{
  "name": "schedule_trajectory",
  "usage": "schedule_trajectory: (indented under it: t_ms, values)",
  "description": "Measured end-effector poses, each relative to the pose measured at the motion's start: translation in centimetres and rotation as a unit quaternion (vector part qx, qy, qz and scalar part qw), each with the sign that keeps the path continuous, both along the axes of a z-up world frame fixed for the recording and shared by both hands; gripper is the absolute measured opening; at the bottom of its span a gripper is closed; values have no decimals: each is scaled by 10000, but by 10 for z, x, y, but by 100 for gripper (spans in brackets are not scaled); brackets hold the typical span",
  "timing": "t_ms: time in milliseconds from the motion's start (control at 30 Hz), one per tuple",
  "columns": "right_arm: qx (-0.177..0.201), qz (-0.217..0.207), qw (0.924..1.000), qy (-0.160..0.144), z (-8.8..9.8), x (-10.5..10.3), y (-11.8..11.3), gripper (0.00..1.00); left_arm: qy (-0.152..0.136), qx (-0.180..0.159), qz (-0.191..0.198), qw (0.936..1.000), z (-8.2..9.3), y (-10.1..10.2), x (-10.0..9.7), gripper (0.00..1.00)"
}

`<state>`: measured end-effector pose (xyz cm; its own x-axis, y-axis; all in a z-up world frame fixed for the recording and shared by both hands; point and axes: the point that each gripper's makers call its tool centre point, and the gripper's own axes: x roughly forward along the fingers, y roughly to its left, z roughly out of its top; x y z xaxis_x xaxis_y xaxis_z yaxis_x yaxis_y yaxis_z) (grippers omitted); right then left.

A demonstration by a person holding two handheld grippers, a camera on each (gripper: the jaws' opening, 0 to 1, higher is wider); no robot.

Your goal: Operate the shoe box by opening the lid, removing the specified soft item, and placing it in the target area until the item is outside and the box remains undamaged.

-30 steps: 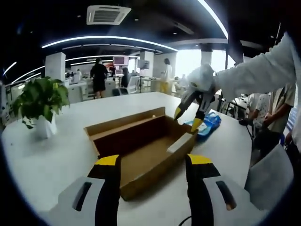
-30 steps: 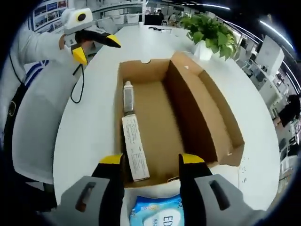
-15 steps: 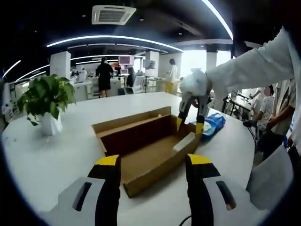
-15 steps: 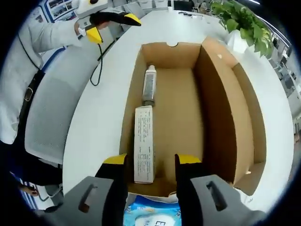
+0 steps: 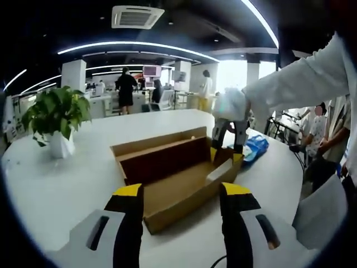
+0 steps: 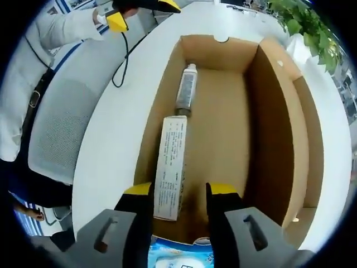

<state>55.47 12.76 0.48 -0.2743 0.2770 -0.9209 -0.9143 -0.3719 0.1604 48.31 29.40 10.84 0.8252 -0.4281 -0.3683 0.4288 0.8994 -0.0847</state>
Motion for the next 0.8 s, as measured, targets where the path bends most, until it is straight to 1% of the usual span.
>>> schedule_trajectory:
  t_ms: [200, 233, 333, 367, 400, 467, 567, 633, 767, 800]
  values:
    - [188, 24, 9998, -96, -3, -4, 8, 30, 31, -11, -16, 10000, -3, -3, 0, 55]
    - [217, 48, 9996, -164, -4, -4, 9, 29, 33, -8, -20, 10000, -3, -3, 0, 55]
    - [290, 80, 9993, -230, -4, -7, 13, 25, 41, -6, -34, 10000, -4, -5, -1, 55]
    - [317, 121, 9990, -306, -5, -7, 14, 24, 41, -8, -34, 10000, -4, -5, -1, 55]
    - [344, 159, 9987, -342, -5, -3, 14, 22, 40, -9, -32, 10000, -4, -5, 0, 55]
    - [362, 172, 9987, -328, -5, -5, 16, 18, 41, -15, -33, 10000, -4, -6, 0, 55]
    - [400, 175, 9980, -460, -5, -3, 19, 17, 37, -6, -58, 10000, -3, -7, 0, 55]
    - [373, -16, 9981, -487, -6, -1, 20, 17, 42, -5, -69, 10000, -3, -8, 0, 55]
    - [294, -588, 9960, -598, -7, 10, 23, 17, 46, 1, -85, 10000, -3, -9, -1, 55]
    - [299, -641, 9956, -607, -7, 12, 25, 17, 42, -3, -93, 9999, -3, -10, -1, 55]
